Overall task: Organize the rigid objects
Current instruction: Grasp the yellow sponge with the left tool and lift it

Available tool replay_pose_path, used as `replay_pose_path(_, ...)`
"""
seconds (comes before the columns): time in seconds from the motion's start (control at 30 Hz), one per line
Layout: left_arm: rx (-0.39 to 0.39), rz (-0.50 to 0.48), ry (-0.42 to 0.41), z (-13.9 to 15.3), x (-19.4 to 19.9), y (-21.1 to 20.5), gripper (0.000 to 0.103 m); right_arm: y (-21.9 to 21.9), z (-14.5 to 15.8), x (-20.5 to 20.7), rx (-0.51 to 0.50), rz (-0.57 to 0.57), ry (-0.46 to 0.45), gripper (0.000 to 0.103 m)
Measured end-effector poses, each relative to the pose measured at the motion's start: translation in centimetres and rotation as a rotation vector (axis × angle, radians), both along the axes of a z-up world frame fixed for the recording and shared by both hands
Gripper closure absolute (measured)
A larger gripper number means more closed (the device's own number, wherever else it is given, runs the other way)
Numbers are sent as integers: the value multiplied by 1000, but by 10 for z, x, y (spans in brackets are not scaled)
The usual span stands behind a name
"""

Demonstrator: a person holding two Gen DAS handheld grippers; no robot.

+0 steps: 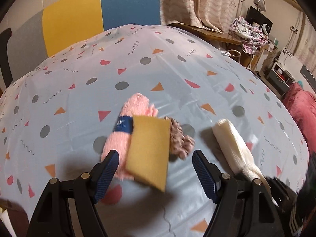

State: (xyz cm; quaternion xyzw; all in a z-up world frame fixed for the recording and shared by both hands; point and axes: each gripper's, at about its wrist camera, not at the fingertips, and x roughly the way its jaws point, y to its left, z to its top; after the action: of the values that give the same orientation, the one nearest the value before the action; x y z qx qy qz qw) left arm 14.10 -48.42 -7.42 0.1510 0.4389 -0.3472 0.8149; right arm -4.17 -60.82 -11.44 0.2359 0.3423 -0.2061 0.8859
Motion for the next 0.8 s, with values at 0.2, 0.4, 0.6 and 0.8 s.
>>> replay_pose_path(0.2, -25, 5, -2, -13, 12, -3, 55, -1, -1, -1, 4, -1, -7, 70)
replay_pose_path(0.4, -67, -38, -41, -13, -4, 9, 64, -1, -1, -1, 6, -2, -10, 70)
replay_pose_path(0.6, -162, 5, -59, -15, -26, 47, 65, -1, 0, 0, 4, -2, -9, 70)
replay_pose_path(0.8, -217, 39, -38, -17, -41, 78, 66, 0, 0, 0, -2, -4, -4, 70)
